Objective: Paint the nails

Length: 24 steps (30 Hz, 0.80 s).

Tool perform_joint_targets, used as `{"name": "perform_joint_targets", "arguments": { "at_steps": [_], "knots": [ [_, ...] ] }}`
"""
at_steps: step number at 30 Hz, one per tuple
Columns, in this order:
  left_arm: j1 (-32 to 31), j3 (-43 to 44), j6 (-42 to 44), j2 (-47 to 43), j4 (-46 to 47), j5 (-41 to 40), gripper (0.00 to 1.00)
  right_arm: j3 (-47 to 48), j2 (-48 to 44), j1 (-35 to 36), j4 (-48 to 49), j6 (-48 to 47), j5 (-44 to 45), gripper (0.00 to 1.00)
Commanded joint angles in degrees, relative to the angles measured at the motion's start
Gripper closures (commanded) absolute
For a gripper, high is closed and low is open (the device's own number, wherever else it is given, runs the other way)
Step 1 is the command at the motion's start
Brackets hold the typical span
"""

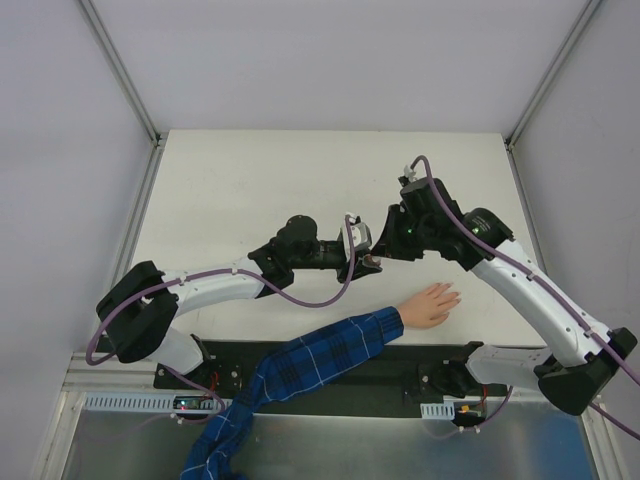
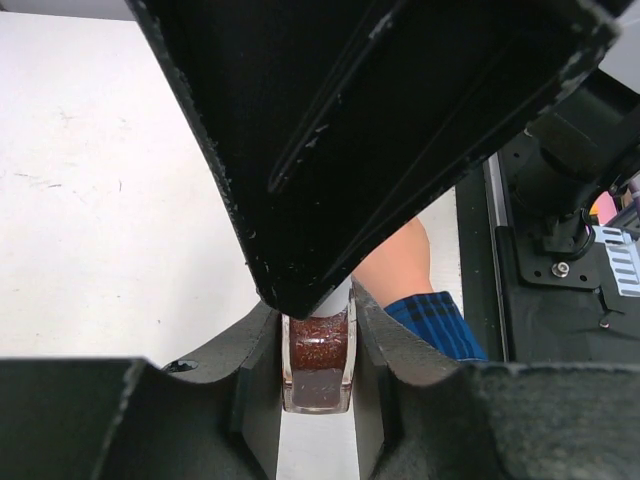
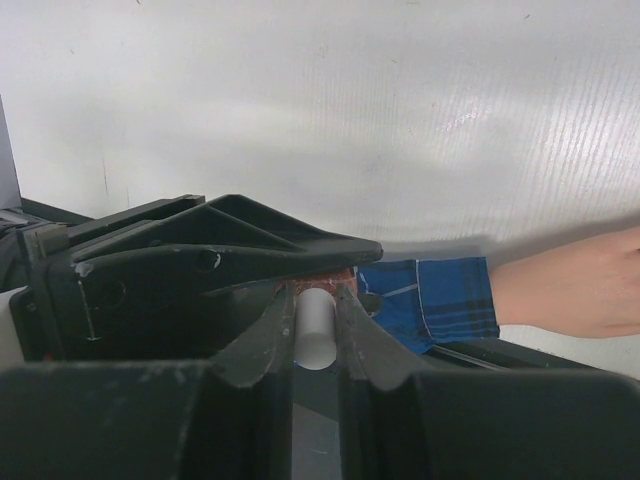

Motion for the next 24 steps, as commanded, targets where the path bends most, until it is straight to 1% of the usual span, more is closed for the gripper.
{"name": "perform_joint_targets", "arguments": {
  "at_steps": [1,2,3,5,6,7,8,10,13,17,20,24],
  "knots": [
    [0.0,1.2,-0.3,-0.9,5.9,-0.2,0.93,0.3,-1.2,0.9,-1.1,1.4,-1.4,0.99],
    [0.0,1.3,-0.5,-0.9,5.6,0.1,1.00,0.3,-1.3,0.9,-1.1,0.9,-1.3,0.99],
    [0.0,1.7,-0.8,-1.0,5.2,-0.1,1.00,0.3,-1.6,0.9,-0.9,0.3,-1.5,0.99],
    [0.0,2.3,-2.6,-1.6,3.8,-1.5,1.00,0.6,-1.8,0.9,-1.0,-2.0,-1.1,0.81],
    [-0.1,3.0,-3.3,-1.7,3.2,-2.2,1.00,1.0,-2.1,0.9,-1.6,-2.6,-0.2,0.68],
    [0.0,3.2,-4.7,-2.0,1.8,-3.0,1.00,1.5,-2.2,0.9,-2.7,-3.0,-0.1,0.51],
    [0.0,3.9,-6.2,-2.5,1.1,-3.9,1.00,2.4,-2.3,1.2,-2.9,-3.6,1.8,0.47],
    [0.0,4.6,-9.8,-2.9,-0.8,-6.2,1.00,4.0,-2.2,1.9,-3.2,-4.3,2.7,0.41],
    [0.0,6.0,-14.5,-3.4,-2.1,-7.3,1.00,6.7,-1.7,3.0,-3.5,-4.0,5.5,0.40],
    [-0.1,6.7,-20.4,-4.1,-2.1,-9.2,1.00,5.3,-2.3,3.7,0.4,-3.4,8.2,0.42],
    [0.0,6.7,-22.4,-4.8,-1.9,-10.0,1.00,5.0,-1.3,4.1,1.9,-2.6,10.1,0.45],
    [-0.1,6.7,-22.4,-5.4,-2.1,-10.5,1.00,5.2,-0.6,5.3,4.6,-2.8,11.5,0.54]
  ]
}}
